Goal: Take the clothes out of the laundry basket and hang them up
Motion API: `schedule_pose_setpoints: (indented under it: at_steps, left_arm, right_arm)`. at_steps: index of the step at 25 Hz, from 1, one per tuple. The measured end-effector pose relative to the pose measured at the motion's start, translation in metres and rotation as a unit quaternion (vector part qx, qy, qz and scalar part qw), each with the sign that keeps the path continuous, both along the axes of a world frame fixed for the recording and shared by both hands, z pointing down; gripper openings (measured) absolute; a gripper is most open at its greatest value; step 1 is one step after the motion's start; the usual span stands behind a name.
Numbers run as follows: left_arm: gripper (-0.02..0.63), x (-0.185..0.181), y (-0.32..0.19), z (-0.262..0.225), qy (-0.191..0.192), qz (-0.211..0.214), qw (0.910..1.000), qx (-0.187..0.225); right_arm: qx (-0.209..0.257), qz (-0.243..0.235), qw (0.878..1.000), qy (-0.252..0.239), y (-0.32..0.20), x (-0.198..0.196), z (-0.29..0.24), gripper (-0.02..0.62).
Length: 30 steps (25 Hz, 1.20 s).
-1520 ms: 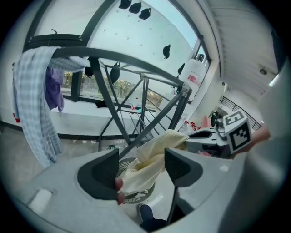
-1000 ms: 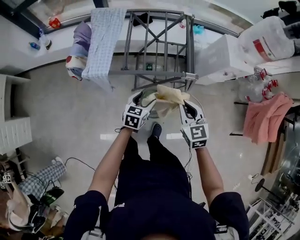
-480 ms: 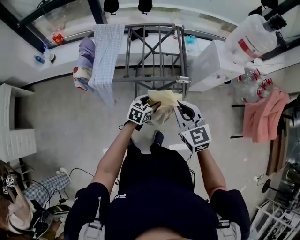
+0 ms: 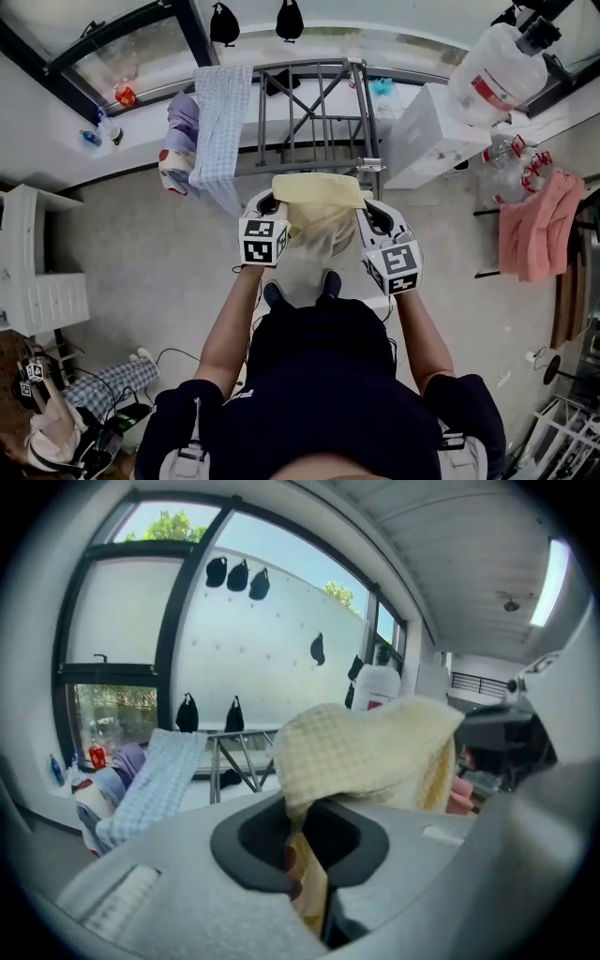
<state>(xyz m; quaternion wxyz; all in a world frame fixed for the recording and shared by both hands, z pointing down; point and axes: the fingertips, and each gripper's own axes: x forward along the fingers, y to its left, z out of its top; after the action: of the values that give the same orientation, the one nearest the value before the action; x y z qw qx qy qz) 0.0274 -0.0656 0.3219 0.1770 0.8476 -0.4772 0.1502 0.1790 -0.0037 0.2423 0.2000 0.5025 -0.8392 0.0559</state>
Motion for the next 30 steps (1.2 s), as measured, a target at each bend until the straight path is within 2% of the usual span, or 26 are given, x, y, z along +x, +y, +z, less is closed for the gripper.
schedule_pose_setpoints:
  at_steps: [5, 12, 14, 16, 17, 20, 23, 30]
  left_arm:
    - [0.037, -0.021, -0.005, -0.081, 0.001, -0.038, 0.9962, 0.079]
    - [0.037, -0.016, 0.005, -0.161, -0.007, -0.038, 0.9869, 0.157]
    - [0.037, -0.011, 0.009, -0.180, -0.009, -0.036, 0.9841, 0.174]
    - [0.037, -0.007, 0.011, -0.195, -0.012, -0.034, 0.9818, 0.186]
    - [0.038, -0.005, 0.011, -0.201, -0.013, -0.034, 0.9808, 0.191]
    - [0.037, -0.006, 0.011, -0.218, -0.009, -0.038, 0.9784, 0.203]
    - [0.037, -0.012, 0.016, -0.237, -0.009, -0.044, 0.9747, 0.219]
    - [0.037, -0.029, 0.023, -0.269, -0.016, -0.065, 0.9674, 0.244]
  right_arm:
    - [-0.009, 0.009, 1.000, -0.010, 0.000, -0.001, 0.016, 0.018]
    - [0.000, -0.010, 1.000, -0.025, 0.001, -0.022, 0.031, 0.029]
    - [-0.001, -0.026, 0.999, -0.037, 0.002, -0.032, 0.036, 0.085]
    - [-0.009, -0.043, 0.998, -0.053, 0.005, -0.041, 0.041, 0.200]
    - [-0.014, -0.049, 0.997, -0.060, 0.006, -0.044, 0.044, 0.235]
    - [-0.037, -0.062, 0.996, -0.060, 0.007, -0.050, 0.062, 0.284]
    - [-0.086, -0.089, 0.990, -0.071, 0.010, -0.063, 0.093, 0.321]
    - [-0.140, -0.157, 0.973, -0.098, 0.013, -0.136, 0.140, 0.362]
